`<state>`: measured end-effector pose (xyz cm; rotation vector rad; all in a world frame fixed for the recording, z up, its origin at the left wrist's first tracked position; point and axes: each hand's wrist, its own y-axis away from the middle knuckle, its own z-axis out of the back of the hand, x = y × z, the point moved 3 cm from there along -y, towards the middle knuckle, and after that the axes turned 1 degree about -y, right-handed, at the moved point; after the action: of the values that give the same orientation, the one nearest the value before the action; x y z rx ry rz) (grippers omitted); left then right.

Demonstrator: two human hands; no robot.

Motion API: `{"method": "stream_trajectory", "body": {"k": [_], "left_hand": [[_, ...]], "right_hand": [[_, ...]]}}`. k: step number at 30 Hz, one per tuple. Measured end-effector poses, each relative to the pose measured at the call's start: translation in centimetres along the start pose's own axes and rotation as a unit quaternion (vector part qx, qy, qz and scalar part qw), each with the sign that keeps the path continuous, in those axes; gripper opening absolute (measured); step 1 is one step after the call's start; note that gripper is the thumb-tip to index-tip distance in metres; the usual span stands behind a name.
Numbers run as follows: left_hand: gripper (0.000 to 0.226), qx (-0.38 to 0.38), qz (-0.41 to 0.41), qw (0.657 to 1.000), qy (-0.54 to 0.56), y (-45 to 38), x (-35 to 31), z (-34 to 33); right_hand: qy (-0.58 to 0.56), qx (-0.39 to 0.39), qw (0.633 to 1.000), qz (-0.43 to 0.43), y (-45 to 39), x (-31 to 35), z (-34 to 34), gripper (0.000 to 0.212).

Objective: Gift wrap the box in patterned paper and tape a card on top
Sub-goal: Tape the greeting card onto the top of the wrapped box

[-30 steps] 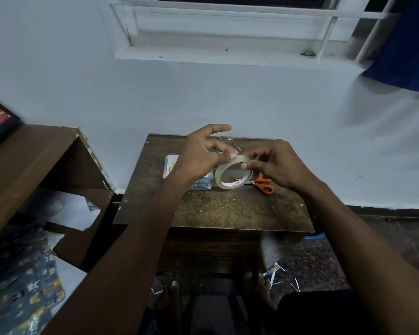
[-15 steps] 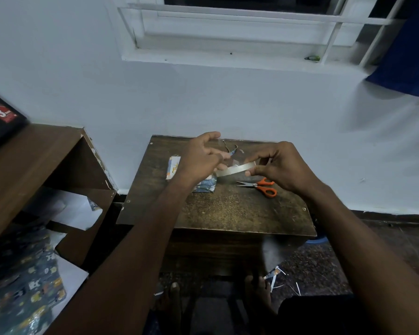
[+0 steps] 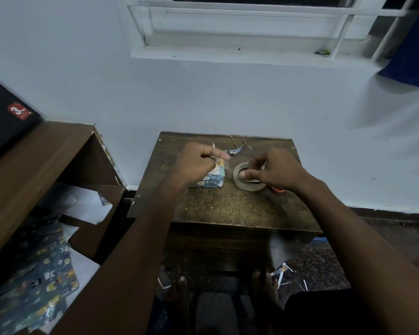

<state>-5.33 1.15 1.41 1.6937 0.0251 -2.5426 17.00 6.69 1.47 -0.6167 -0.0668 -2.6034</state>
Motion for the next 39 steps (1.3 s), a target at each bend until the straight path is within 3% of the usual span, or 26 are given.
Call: {"method": "stream_trajectory", "body": {"k": [3,7,11,17,23,26,35,39], "left_hand": [[0.050,-0.028,0.019,0.999,-0.013,1.0,1.4,0.4],[0.047,-0.065,0.051,0.996,-0.019,1.8,2.4,0.5],[0.049,-0.092,0.043,0.994,-0.041,2.3,2.1,0.1],[0.063,-0.126,0.031,0.988,-0.085,2.6,2.1,0.3],[0.048,-0.119,0.024,0.978,-0.171,2.7,1.9,0.0],[0.042,-0.118,0.013,0.974,-0.194,2.6,1.9,-0.1],[0.041,-0.118,0.000,0.971,-0.207,2.5,1.9,0.0],[0.025,-0.118,-0.006,0.975,-0.187,2.5,1.9,-0.1]], "right_hand": [[-0.098,-0.048,0.994,0.023,0.0,1.3,-0.6,0.007],[-0.222,-0.037,0.974,0.040,0.2,3.4,-2.3,0.020],[-0.261,-0.002,0.965,0.037,0.1,4.7,-3.5,0.026],[-0.250,0.001,0.968,0.022,-0.2,5.0,-3.9,0.032],[-0.237,0.015,0.971,0.028,-0.5,4.9,-4.2,0.032],[-0.223,-0.014,0.974,0.038,-0.8,4.8,-4.7,0.036],[-0.206,-0.089,0.973,0.046,-1.4,5.1,-6.0,0.027],[-0.219,-0.092,0.971,0.017,-1.7,5.0,-6.4,0.029]]}}
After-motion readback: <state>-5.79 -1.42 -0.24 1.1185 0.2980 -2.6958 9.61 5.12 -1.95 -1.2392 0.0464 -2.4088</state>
